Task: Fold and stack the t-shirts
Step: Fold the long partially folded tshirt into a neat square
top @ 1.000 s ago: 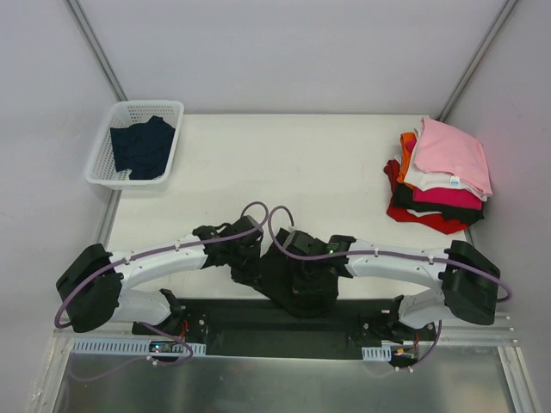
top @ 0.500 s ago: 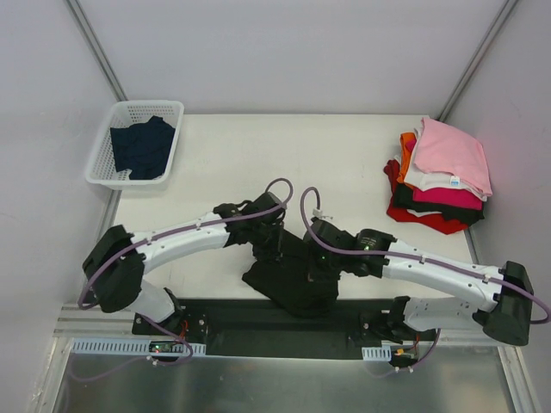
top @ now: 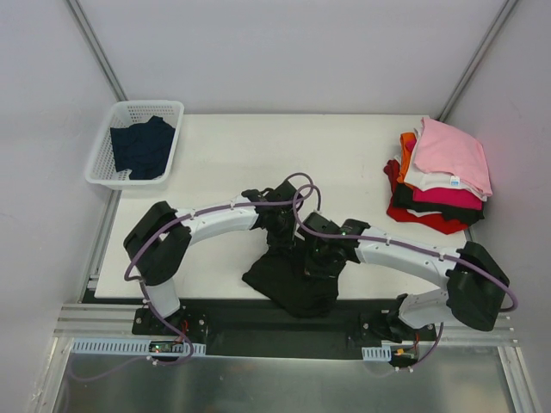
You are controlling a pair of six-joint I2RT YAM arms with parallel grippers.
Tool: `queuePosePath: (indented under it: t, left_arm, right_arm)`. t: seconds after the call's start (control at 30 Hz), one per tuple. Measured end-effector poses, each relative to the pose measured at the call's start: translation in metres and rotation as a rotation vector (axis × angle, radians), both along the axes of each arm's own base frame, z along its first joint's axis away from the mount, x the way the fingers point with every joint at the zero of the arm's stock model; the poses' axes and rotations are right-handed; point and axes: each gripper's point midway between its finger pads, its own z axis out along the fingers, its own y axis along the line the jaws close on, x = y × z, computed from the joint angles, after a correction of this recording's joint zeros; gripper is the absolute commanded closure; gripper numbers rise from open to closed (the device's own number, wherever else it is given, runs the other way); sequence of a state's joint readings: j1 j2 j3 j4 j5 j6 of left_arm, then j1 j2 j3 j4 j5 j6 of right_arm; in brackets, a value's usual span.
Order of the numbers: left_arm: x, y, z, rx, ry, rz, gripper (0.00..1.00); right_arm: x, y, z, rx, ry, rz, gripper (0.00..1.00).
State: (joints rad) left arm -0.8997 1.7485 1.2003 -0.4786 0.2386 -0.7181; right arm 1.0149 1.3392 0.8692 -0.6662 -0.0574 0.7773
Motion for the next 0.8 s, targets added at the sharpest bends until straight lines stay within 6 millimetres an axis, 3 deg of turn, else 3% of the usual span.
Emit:
queuePosePath:
  t: [0.1, 0.27, 0.43, 0.63, 0.8]
  left_arm:
    - [0.007, 0.004, -0.008, 0.012, 0.022, 0.014, 1.00]
    - [0.020, 0.013, -0.015, 0.017, 0.044, 0.038, 1.00]
    - [0.036, 0.018, -0.016, 0.008, 0.049, 0.061, 1.00]
    - [0.041, 0.017, -0.022, 0.008, 0.072, 0.061, 1.00]
    - [0.043, 0.015, -0.024, 0.008, 0.076, 0.060, 1.00]
  right_arm:
    - [0.005, -0.001, -0.010, -0.012, 0.046, -0.025, 0.99]
    - [0.006, -0.002, -0.009, 0.001, 0.099, -0.050, 0.99]
    - [0.000, -0.002, 0.005, 0.004, 0.123, -0.049, 0.99]
    - [-0.009, -0.009, 0.024, 0.026, 0.134, -0.067, 0.99]
    - [-0.023, -0.018, 0.026, 0.029, 0.158, -0.080, 0.99]
